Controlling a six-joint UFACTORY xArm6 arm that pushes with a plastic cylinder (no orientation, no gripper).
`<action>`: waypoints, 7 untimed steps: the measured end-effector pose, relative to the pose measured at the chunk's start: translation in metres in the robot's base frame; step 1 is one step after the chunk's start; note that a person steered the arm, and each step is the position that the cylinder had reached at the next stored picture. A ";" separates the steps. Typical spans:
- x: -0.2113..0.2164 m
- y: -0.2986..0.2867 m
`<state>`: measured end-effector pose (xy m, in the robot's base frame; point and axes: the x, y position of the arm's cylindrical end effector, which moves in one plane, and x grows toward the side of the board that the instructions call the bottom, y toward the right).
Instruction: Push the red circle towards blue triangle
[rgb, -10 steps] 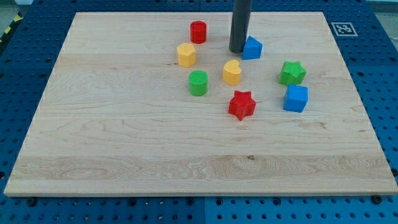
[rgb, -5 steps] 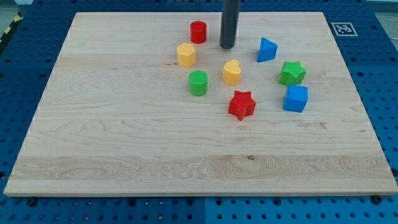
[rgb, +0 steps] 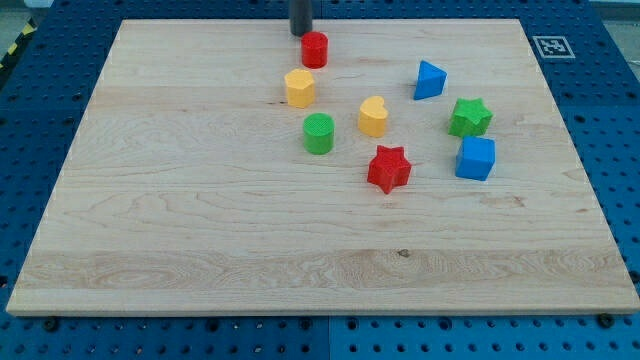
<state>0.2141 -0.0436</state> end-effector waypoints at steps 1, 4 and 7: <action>0.007 0.005; 0.029 0.043; 0.023 0.015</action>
<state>0.2367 -0.0290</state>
